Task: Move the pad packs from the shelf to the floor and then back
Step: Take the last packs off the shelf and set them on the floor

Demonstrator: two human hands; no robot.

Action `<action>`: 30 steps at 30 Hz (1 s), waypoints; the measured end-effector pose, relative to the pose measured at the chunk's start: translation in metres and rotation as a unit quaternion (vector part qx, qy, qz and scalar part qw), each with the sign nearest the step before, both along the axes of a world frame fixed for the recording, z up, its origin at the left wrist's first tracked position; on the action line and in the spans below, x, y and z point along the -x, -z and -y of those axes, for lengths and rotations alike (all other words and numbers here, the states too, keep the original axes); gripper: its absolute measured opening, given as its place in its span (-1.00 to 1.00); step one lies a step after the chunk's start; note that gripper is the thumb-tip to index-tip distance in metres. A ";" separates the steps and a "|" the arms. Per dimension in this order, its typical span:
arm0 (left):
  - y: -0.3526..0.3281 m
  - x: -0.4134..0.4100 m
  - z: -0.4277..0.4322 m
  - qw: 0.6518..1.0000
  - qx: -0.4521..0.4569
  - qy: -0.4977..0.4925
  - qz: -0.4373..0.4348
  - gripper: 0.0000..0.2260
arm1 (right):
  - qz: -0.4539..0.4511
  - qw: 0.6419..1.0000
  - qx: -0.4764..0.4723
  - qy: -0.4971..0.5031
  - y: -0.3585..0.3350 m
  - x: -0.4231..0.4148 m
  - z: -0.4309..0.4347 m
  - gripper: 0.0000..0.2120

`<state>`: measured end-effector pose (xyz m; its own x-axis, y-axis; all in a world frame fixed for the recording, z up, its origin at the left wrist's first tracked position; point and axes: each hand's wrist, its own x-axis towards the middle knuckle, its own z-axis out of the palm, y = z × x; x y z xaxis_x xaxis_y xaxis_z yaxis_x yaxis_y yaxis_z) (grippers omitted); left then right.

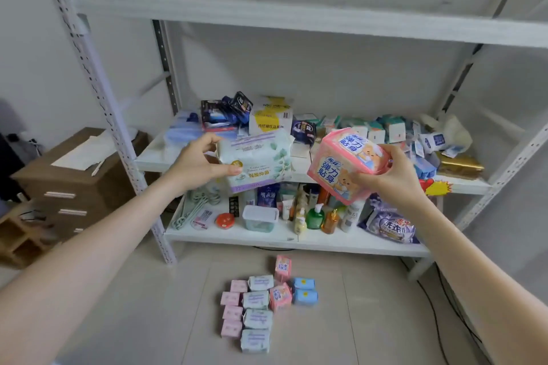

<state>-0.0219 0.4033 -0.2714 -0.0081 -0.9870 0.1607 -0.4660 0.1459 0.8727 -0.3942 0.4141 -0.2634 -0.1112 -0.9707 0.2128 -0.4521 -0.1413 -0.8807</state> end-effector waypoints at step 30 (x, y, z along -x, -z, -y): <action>0.482 0.013 -0.107 0.939 -0.342 0.040 0.002 -0.54 | -0.025 0.960 -0.278 0.036 0.444 -0.009 -0.102 -0.29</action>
<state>-0.0352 0.5106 -0.7536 -0.0856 -0.8553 -0.5109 -0.4809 -0.4137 0.7731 -0.3851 0.5162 -0.7077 -0.1858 -0.9260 -0.3287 -0.4868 0.3773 -0.7878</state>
